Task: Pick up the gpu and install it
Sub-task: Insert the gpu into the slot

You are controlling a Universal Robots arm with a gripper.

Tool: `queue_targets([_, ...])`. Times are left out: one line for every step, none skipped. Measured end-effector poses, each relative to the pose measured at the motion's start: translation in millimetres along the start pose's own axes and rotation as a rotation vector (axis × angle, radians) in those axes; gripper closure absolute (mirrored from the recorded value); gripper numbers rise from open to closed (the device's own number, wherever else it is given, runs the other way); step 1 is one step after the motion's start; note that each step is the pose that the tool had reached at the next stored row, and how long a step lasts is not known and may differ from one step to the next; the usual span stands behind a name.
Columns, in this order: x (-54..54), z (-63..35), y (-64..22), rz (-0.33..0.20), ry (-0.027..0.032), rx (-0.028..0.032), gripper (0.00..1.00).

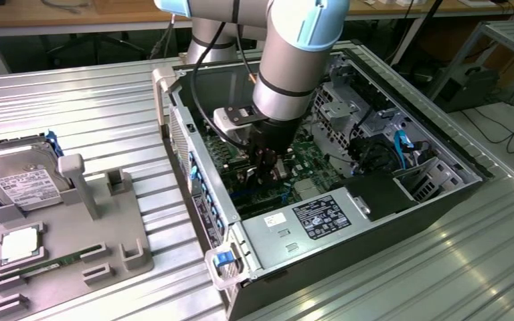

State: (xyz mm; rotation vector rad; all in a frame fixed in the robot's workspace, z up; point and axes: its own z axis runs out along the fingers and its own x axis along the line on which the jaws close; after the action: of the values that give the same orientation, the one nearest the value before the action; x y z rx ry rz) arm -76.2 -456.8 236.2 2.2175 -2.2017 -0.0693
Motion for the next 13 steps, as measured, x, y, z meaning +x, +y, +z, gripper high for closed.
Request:
queue_targets([0.0,0.7,0.1,0.000,0.0001,0.0000,0.72])
queue_targets([0.0,1.1,0.2,0.000,0.0001,-0.0002,0.72])
queue_targets([0.1,1.3,0.3,0.000,0.0003,-0.0004,0.72])
queue_targets([0.1,1.3,0.3,0.000,0.0004,-0.0004,0.72])
queue_targets([0.0,1.4,0.3,0.000,0.0003,-0.0003,0.72])
queue_targets([0.0,1.5,0.3,0.000,0.0001,-0.0002,0.72])
queue_targets([0.0,1.6,0.3,0.000,0.0000,-0.0002,0.72])
queue_targets([0.0,1.6,0.3,0.000,0.0000,-0.0002,0.72])
queue_targets([0.0,1.6,0.3,0.000,0.0000,-0.0002,0.72])
queue_targets([0.0,1.5,0.3,0.000,0.0000,-0.0002,0.72])
queue_targets([0.0,1.6,0.3,0.000,0.0000,-0.0002,0.72])
queue_targets([0.0,1.6,0.3,0.000,-0.0001,-0.0002,0.72])
queue_targets([0.0,1.6,0.4,0.000,0.0000,-0.0002,0.72])
